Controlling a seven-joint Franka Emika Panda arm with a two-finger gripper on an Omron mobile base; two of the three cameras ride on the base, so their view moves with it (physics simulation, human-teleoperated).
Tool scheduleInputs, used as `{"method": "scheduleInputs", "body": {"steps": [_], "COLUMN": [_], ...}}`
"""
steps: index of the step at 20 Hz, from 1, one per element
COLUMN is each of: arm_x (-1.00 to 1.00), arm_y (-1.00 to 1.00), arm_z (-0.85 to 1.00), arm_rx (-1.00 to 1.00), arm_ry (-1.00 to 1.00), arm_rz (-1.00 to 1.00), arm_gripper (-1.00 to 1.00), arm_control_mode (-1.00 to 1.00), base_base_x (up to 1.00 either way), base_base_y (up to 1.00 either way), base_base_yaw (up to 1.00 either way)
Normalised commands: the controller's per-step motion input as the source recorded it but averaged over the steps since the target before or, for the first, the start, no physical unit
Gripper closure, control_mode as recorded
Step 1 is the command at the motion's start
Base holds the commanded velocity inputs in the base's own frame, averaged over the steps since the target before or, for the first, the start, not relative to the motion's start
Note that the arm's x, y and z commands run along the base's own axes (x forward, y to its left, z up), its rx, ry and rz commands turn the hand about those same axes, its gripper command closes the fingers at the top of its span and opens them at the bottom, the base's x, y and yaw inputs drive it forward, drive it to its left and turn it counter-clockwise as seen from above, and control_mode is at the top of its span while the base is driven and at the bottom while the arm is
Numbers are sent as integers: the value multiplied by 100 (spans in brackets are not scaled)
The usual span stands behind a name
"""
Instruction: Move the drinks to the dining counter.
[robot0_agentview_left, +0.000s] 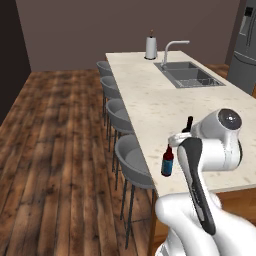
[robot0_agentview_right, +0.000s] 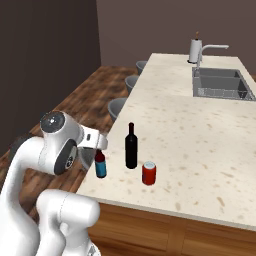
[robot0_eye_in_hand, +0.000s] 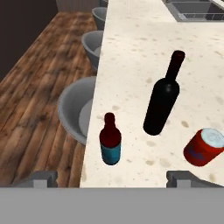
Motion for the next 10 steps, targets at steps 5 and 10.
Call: {"method": "scheduleInputs", "body": {"steps": [5,10], "arm_x": [-100,-100], "arm_y": [0,0], "arm_z": [45,39], "arm_rx": [0,0], "arm_ry": [0,8], "arm_rz": [0,0], "arm_gripper": [-100,-100], "arm_control_mode": [-100,-100], "base_base_x": [0,0], "base_base_y": [0,0], "base_base_yaw": [0,0]}}
